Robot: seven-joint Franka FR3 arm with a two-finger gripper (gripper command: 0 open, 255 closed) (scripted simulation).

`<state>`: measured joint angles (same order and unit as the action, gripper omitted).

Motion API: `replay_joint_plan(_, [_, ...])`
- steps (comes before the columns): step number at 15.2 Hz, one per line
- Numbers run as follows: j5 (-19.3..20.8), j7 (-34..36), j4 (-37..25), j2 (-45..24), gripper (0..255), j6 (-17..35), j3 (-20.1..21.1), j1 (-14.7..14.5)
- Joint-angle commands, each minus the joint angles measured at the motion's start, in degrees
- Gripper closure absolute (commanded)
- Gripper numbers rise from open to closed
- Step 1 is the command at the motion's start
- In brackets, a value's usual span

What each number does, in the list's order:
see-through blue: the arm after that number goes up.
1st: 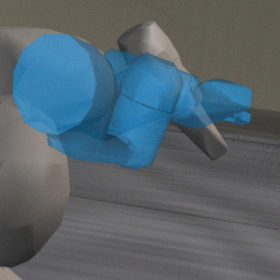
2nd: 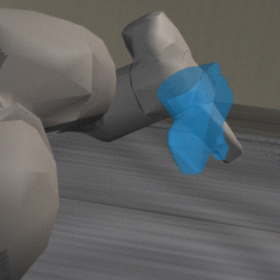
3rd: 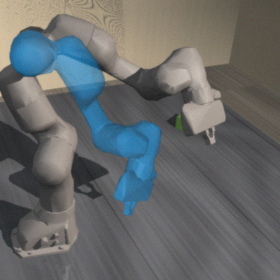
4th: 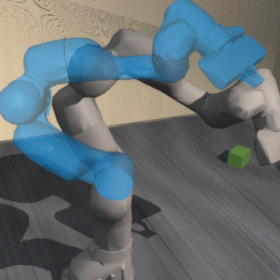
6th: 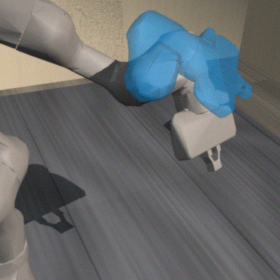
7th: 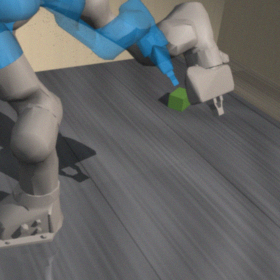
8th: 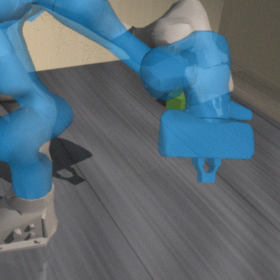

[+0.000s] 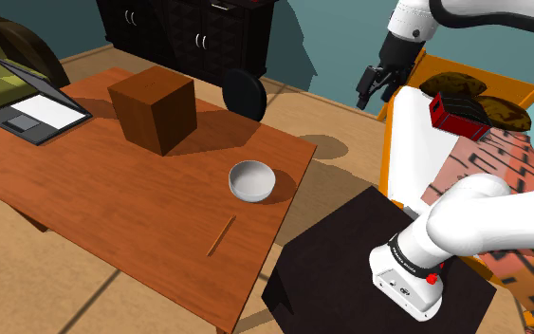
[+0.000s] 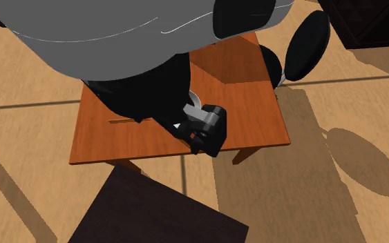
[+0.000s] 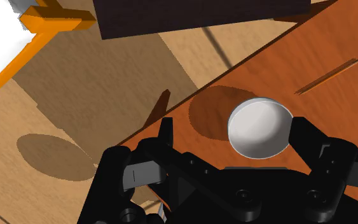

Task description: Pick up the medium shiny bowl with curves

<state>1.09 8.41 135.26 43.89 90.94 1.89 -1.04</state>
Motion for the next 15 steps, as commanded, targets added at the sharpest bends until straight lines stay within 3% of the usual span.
replay_joint_plan(1, [0.0,0.0,0.0,0.0,0,0.0,0.0,0.0])
replay_joint_plan(8, [-1.0,0.5,7.3,-7.2,0,14.8,0.0,-0.2])
replay_joint_plan(15, [-2.1,0.7,10.5,-18.8,0,30.0,0.1,-0.4])
